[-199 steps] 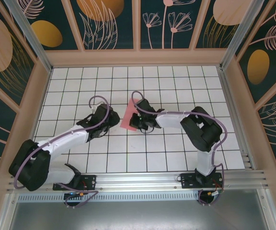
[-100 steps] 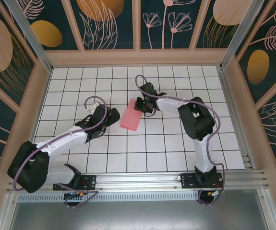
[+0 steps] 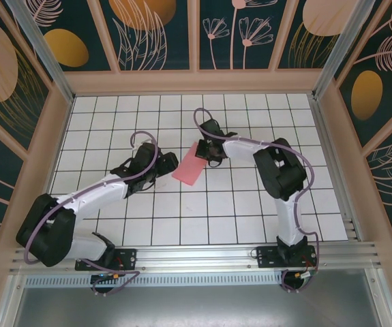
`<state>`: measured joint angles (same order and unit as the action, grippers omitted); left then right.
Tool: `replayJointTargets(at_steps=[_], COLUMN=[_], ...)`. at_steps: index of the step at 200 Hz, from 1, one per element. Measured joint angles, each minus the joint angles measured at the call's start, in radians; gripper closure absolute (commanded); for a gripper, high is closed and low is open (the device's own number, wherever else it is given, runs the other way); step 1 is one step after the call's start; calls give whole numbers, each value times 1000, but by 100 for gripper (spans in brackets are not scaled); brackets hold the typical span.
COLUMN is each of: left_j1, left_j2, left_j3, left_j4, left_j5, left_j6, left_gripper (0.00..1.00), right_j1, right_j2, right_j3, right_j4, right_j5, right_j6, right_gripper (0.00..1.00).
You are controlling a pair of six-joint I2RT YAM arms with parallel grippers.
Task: Fold a paper plane with a square sheet of paper (pick it up from the middle)
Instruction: Rotate the square sheet of paper at the center of the table.
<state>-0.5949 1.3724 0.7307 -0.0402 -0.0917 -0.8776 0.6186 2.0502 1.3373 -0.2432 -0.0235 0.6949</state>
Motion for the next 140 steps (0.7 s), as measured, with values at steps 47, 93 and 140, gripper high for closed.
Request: replayJointTargets(at_steps=[47,93,140], left_j1=[-47,-92,-92], left_j2=[79,172,232], left_j3=[0,-22,-27], left_j4=[127,306,389], left_j5=[149,262,306], left_j6=[-40,-143,-224], left_gripper=[40,69,88], right_j1=[23,-31,-43], right_j2=[-159,-309,-294], right_j3=[-166,-316,-418], right_j4=[-26,111,202], right_j5=[2,-205,-367], right_j6=[67,4,-16], right_gripper=[80,98,100])
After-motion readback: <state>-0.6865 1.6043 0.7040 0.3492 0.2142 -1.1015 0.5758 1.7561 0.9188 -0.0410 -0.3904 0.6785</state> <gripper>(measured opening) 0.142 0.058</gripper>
